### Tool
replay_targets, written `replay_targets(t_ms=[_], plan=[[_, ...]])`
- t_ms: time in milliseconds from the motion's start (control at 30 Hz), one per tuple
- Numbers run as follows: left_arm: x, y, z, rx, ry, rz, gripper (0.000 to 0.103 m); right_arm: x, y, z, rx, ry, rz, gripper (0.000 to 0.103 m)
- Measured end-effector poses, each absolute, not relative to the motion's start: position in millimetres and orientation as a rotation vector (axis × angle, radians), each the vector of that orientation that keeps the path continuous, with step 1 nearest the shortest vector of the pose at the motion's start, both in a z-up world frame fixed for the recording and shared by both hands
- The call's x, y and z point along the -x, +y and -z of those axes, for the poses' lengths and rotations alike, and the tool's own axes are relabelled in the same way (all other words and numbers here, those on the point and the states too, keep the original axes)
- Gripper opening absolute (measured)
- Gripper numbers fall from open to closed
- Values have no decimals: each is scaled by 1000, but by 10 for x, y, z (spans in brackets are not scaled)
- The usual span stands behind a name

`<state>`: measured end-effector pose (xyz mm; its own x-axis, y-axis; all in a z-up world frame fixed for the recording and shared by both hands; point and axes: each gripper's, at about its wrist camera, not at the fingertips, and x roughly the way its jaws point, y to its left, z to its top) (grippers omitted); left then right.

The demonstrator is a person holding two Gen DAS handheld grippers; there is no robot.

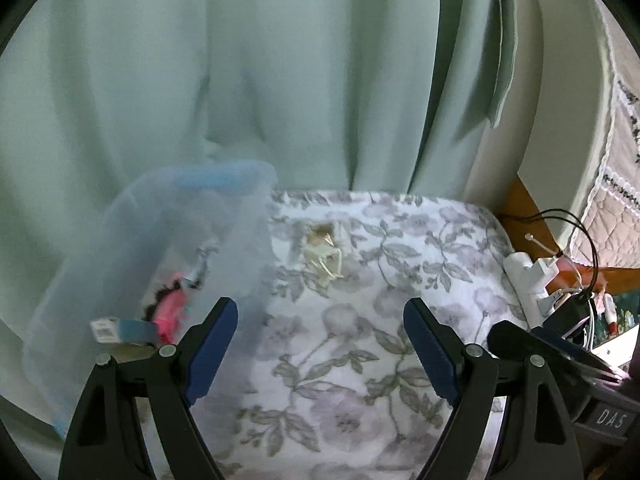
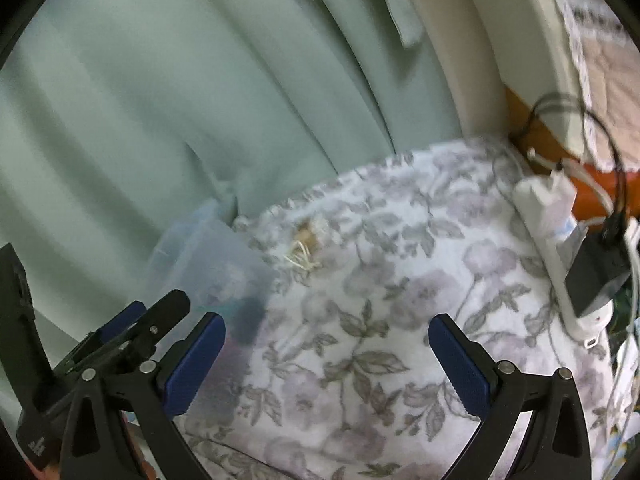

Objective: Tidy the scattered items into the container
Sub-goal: 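Move both grippers away from the box toward the items on the bedspread, then close the left gripper on the white plastic clip while the right gripper grasps the bead bag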

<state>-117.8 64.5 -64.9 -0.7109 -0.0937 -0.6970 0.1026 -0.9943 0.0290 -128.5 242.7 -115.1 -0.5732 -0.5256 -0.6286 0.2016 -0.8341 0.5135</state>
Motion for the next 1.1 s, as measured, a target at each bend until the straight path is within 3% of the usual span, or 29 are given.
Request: replay_targets(t_ms=[133, 367, 567, 867, 1100], plan=[[1396, 721, 851, -1179, 15, 2775, 86, 1462, 2438, 1309, -1167, -555, 2386, 103], [1743, 929, 993, -1064, -188, 2698, 86, 1933, 2366, 1538, -1272, -586, 2317, 103], [1872, 1023, 1004, -1019, -153, 2757, 86, 2225, 2380, 1559, -1244, -595, 2337, 102], [2332, 882, 1441, -1047, -46, 2544, 86, 2647, 2196, 1515, -1213, -496, 2293, 99], [2544, 697, 1666, -1043, 45, 2454, 84, 2971, 1982, 1662, -1239, -452, 2204, 89]])
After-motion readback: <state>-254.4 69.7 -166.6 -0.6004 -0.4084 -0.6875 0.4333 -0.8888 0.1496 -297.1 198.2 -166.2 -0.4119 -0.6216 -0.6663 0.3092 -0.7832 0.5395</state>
